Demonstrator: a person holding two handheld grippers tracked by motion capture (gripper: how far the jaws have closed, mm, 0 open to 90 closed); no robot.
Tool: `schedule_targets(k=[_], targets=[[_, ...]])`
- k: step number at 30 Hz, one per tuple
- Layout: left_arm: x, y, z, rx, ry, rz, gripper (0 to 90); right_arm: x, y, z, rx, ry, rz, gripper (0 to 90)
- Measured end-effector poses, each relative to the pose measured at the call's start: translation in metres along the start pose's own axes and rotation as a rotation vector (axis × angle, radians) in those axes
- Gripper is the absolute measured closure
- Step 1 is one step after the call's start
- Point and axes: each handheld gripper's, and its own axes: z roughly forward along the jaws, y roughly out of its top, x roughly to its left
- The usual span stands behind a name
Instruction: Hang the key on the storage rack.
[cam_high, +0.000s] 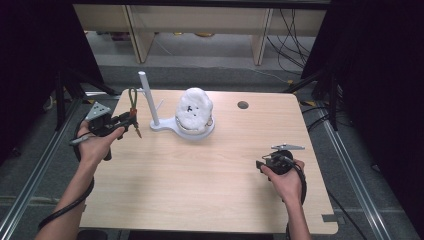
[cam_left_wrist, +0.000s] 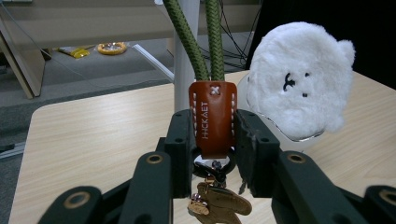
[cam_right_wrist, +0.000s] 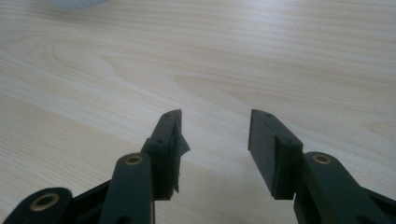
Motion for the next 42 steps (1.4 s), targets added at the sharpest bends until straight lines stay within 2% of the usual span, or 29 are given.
schedule_targets(k=[11, 12, 13, 23, 24, 27, 31, 33, 34, 36, 37, 39, 42], targets=[[0.003, 0.002, 0.009, 0.009, -0.004, -0.016, 67.5, -0.001, 0.0, 0.0, -0.001, -0.001, -0.002, 55.4], [0.003, 0.002, 0.01, 0.01, -0.004, -0.018, 67.5, -0.004, -0.001, 0.002, -0.021, -0.006, -0.043, 55.4], [0.004, 0.002, 0.011, 0.009, -0.004, -0.02, 67.5, -0.001, 0.0, 0.001, -0.027, 0.01, -0.014, 55.4], [0.006, 0.003, 0.013, 0.008, 0.0, -0.029, 67.4, -0.002, -0.001, 0.002, -0.024, 0.017, -0.022, 55.4], [0.007, 0.003, 0.013, 0.007, 0.001, -0.031, 67.5, -0.001, 0.0, 0.001, -0.021, 0.022, -0.003, 55.3], [0.007, 0.003, 0.013, 0.01, 0.0, -0.033, 67.5, -0.001, 0.0, 0.001, -0.016, 0.023, -0.006, 55.4], [0.009, 0.002, 0.014, 0.013, 0.002, -0.042, 67.4, 0.002, 0.0, 0.003, -0.025, 0.013, 0.024, 55.4], [0.01, 0.002, 0.015, 0.017, 0.002, -0.045, 67.4, 0.002, 0.0, 0.002, -0.025, 0.014, 0.022, 55.4], [0.01, 0.001, 0.015, 0.017, -0.001, -0.047, 67.4, 0.004, -0.001, 0.002, -0.025, 0.013, 0.052, 55.3], [0.011, 0.001, 0.016, 0.023, -0.001, -0.047, 67.4, 0.001, -0.001, 0.001, 0.004, -0.003, 0.022, 55.4], [0.011, 0.001, 0.017, 0.023, -0.001, -0.05, 67.4, 0.002, -0.001, 0.001, 0.006, 0.003, 0.033, 55.3], [0.011, 0.0, 0.018, 0.023, 0.0, -0.052, 67.5, 0.002, -0.001, 0.0, 0.004, 0.004, 0.026, 55.3], [0.011, -0.001, 0.02, 0.028, -0.002, -0.053, 67.4, 0.004, -0.001, 0.001, -0.007, 0.027, 0.06, 55.4]])
